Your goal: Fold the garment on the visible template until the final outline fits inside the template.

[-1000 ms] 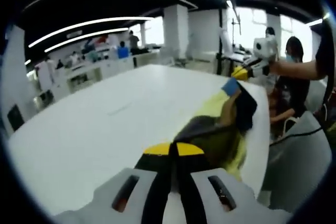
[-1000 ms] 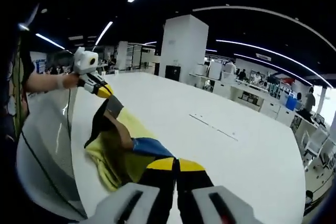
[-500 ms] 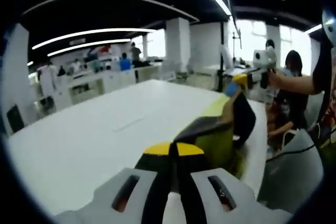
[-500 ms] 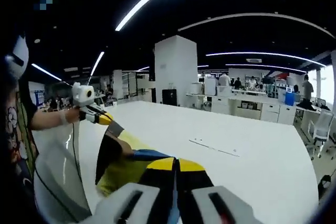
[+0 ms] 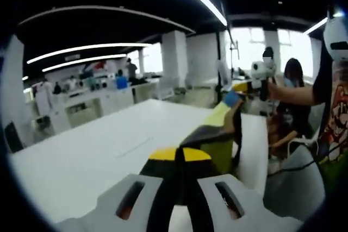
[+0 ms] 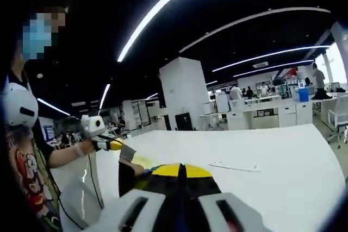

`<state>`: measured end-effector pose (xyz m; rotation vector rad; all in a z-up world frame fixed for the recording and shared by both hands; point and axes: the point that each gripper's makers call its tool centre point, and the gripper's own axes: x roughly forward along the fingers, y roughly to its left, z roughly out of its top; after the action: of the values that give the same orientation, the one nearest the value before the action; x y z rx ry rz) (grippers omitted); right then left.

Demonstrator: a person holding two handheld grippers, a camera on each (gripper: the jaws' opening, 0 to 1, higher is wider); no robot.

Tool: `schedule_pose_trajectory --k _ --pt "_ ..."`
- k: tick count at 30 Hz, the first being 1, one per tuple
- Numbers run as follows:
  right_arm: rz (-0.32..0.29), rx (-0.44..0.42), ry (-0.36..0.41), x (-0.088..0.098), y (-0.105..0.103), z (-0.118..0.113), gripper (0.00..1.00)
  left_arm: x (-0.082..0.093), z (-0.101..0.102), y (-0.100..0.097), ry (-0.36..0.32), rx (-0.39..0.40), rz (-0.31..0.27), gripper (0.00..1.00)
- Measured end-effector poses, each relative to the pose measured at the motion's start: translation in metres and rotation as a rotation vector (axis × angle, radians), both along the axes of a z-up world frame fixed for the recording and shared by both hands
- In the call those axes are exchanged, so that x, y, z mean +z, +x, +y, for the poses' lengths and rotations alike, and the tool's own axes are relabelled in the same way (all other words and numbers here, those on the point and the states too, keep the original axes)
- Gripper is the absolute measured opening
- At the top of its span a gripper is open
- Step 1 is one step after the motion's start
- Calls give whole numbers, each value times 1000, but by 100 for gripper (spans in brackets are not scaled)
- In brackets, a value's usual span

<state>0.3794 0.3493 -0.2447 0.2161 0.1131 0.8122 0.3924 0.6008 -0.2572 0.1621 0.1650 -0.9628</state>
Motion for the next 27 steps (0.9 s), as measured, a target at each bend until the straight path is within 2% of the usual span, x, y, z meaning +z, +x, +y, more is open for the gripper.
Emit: schedule_pose_trajectory --k 4,8,10,14,16,17,19,21,22,23,24,25,26,27 --pt "-14 19 36 12 4 -7 0 19 2 5 -35 -10 -27 0" --pt "-13 45 84 21 10 -10 0 28 5 11 -47 -18 -45 0" --pt "-9 39 96 18 22 -13 0 24 7 22 -51 -16 -33 0" --pt "27 35 108 3 40 -14 0 16 8 37 -104 -3 43 0" --pt "57 26 67 -15 51 -12 0 1 12 53 -75 21 60 0" --pt "78 21 54 -25 57 -7 0 -13 15 62 -72 49 123 0" --pt "129 15 42 -42 70 -5 0 -29 15 78 -91 42 150 0" --pt "169 16 32 -60 84 -1 0 -52 17 95 -123 80 252 0" --pt "195 11 28 -68 90 0 0 -60 16 102 -122 78 252 0" --pt "231 7 21 -80 100 1 0 -73 17 114 -133 103 298 0" --pt "237 8 10 -87 106 2 0 -82 17 120 -134 110 331 0" --pt "295 8 7 -102 116 2 0 -94 16 130 -120 105 330 0" --pt "306 -1 -6 -111 123 1 0 -99 16 134 -113 110 339 0" --pt "302 -10 -13 -118 131 1 0 -116 17 142 -84 114 368 0"
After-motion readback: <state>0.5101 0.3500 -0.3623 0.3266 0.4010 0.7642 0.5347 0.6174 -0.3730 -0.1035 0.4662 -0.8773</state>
